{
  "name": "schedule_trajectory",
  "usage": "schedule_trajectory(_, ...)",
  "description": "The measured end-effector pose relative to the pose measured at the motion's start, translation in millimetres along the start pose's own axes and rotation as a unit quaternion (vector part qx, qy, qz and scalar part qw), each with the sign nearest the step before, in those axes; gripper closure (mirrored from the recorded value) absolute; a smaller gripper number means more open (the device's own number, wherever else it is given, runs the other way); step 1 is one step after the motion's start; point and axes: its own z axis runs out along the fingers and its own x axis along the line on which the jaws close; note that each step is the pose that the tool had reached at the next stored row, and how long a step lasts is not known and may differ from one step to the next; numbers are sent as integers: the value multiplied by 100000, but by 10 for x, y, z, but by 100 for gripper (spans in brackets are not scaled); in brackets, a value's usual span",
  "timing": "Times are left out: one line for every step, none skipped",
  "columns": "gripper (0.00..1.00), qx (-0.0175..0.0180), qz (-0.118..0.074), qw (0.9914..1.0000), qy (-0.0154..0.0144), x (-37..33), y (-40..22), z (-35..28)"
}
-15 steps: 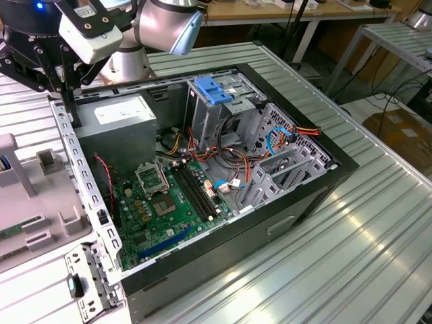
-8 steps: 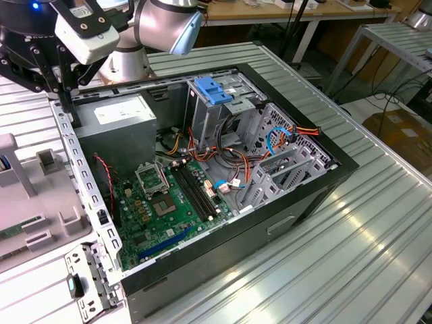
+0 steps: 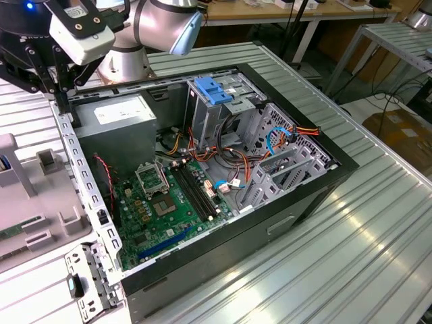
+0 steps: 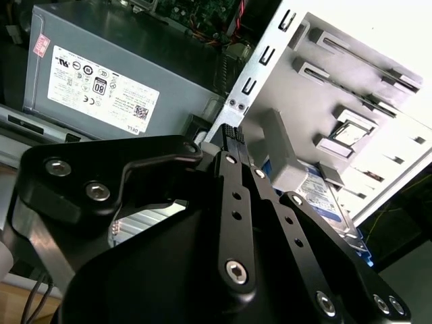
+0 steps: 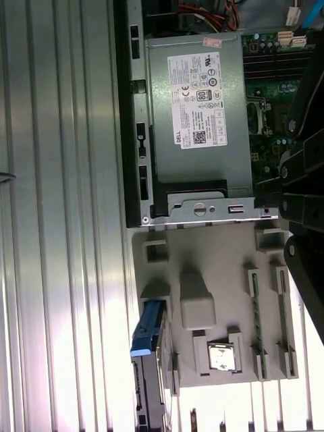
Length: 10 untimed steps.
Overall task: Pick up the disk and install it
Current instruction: 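Reach for the disk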
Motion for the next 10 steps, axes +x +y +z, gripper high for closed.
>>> schedule_trajectory(89,3,-1,100000,1,6,0,0)
schedule_trajectory(89,3,0,100000,0,8,-1,0)
schedule_trajectory(89,4,1,100000,2,13,-1,-1)
schedule_trajectory(89,5,1,100000,0,16,-1,-1)
schedule_trajectory(89,4,1,100000,1,20,-1,-1)
schedule_trajectory(89,3,2,100000,0,24,-2,-1)
schedule_trajectory(89,4,0,100000,1,27,-2,-1)
schedule_trajectory(89,4,-2,100000,0,30,-2,-1)
schedule_trajectory(89,3,0,100000,0,34,-3,-1)
schedule_trajectory(89,4,0,100000,1,38,-3,-1)
